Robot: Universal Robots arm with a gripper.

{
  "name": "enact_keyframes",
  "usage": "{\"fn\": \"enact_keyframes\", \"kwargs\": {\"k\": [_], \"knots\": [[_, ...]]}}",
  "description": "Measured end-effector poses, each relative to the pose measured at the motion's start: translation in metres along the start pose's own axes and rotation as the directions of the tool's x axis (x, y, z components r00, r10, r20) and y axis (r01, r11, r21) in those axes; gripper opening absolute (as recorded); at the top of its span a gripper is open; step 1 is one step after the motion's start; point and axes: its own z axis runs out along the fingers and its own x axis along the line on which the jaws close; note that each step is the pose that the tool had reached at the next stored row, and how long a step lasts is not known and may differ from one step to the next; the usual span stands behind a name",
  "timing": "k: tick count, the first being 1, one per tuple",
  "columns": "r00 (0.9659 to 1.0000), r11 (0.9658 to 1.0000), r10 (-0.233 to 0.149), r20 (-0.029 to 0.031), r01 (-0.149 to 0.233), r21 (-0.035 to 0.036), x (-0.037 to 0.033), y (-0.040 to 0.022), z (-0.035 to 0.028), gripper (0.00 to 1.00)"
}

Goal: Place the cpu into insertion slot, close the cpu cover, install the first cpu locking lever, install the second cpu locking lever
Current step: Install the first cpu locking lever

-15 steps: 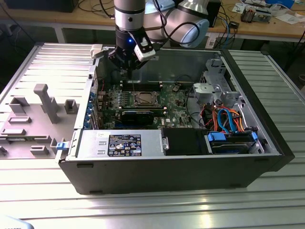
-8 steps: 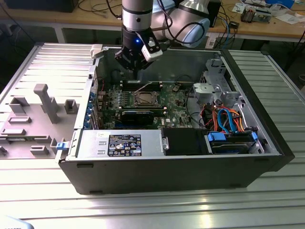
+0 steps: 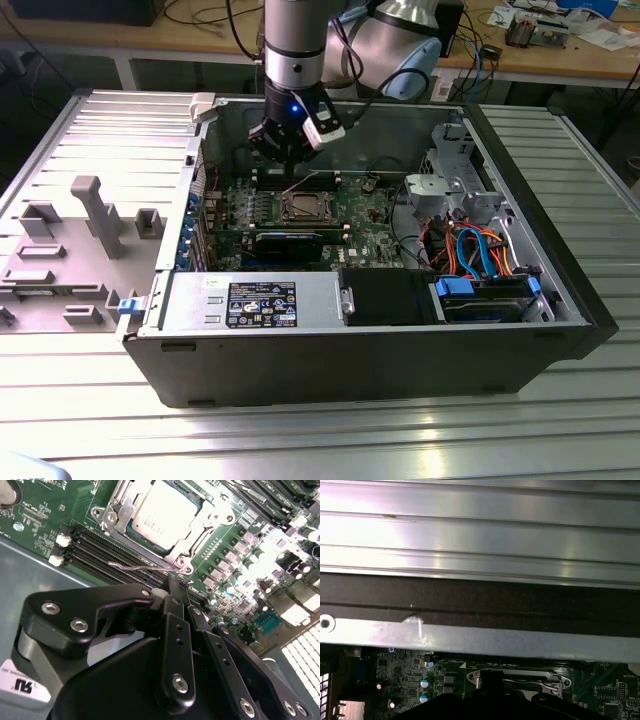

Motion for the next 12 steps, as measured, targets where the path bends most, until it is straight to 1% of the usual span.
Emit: {"fn": "enact_keyframes", "kwargs": {"k": [6,10,12], "knots": [[1.0000,1.0000,0.000,-0.0001,0.000,0.0000,-0.0016,0.0006,0.0066,0.11],[1.0000,1.0000,0.000,0.0000,0.000,-0.0001,-0.0025,0.0038,0.0091,0.11],[1.0000,1.0000,0.000,0.0000,0.000,-0.0004,-0.0027,0.0044,0.0103,0.11]]}}
